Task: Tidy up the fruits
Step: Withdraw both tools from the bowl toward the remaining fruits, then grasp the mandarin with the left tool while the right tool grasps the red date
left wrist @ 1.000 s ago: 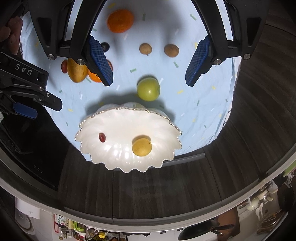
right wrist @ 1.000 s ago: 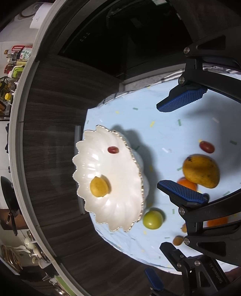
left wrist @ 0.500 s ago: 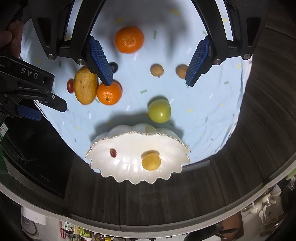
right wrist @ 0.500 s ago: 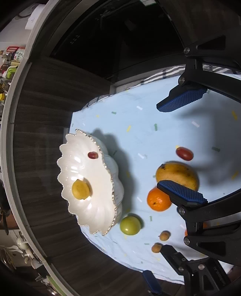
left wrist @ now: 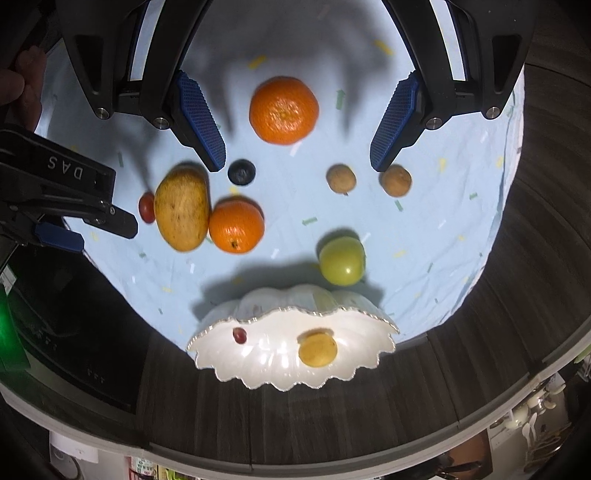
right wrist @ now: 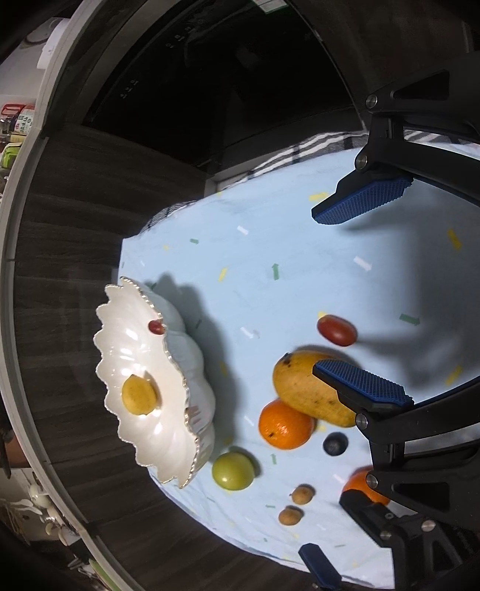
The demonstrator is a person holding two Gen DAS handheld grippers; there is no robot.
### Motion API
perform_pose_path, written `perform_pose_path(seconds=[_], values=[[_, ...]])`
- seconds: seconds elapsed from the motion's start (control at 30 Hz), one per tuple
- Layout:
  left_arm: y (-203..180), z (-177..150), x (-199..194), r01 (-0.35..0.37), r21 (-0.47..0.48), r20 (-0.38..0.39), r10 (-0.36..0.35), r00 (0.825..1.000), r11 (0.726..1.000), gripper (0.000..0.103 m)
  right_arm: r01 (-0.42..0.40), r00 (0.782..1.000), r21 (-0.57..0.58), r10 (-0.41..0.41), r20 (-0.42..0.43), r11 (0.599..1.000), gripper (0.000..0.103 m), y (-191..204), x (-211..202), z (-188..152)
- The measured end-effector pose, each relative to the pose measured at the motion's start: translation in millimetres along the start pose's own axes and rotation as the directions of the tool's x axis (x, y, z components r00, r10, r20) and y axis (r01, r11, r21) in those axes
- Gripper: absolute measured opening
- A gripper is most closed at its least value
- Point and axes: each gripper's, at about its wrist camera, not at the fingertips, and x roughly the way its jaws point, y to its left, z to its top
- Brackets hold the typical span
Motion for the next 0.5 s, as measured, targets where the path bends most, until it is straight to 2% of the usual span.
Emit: perform_pose_path(seconds=[0.27,0.5], values=[[3,-6,9,-0.001,-0.022,-0.021,0.001,1.0,1.0,0.08,-0.003,1.0,-0.009,0.003,-0.01,1.0,0.074,5,9,-6],[5,-11,18,0.023,-0.037,-0.034,-0.024,0.999,0.999,0.077,-0.002,1.0,-0.022,0.001,-0.026,1.0,0.064,10,16,-9]])
